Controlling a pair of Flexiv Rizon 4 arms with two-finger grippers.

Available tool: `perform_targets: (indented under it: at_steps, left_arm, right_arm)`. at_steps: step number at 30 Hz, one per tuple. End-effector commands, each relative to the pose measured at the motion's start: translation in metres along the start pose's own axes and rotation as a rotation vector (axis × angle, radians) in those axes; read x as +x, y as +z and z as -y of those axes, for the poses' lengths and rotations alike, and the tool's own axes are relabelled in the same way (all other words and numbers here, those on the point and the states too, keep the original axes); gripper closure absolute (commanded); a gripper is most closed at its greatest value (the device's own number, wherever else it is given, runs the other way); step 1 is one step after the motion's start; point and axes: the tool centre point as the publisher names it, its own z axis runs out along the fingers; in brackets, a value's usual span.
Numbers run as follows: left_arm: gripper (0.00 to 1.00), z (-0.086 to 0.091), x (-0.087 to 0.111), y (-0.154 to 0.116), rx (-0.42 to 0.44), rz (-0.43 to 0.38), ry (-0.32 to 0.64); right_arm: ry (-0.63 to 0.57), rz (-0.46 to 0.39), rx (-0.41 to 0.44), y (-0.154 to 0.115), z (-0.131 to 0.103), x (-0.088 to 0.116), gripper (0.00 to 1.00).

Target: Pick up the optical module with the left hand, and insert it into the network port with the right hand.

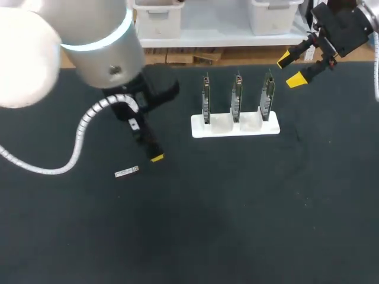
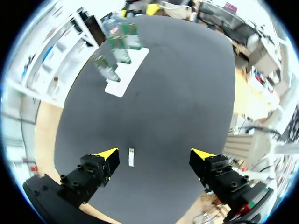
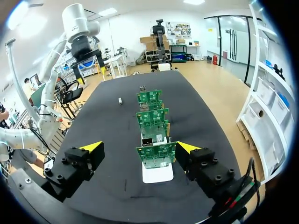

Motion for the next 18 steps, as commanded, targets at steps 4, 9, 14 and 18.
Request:
perform_targets:
  at_steps: [4,9,14,18]
  left_arm:
    - [0.00,-0.009,-0.015,0.023,-0.003,-0.125,0.190]
    - [0.00,-0.010,0.008,0.036,0.014,-0.132,0.111]
    - [0.00,-0.007,0.033,0.045,0.015,-0.118,0.028]
    - [0.00,-0.003,0.050,0.054,0.012,-0.120,-0.008]
  right_arm:
    - [-0.001,0.000,0.005,0.000,-0.002,0.000,0.00]
    - [-0.001,0.000,0.005,0.000,-0.002,0.000,0.00]
    - [-0.001,0.000,0.005,0.000,-0.002,0.000,0.00]
    - [-0.001,0.000,0.005,0.000,-0.002,0.000,0.00]
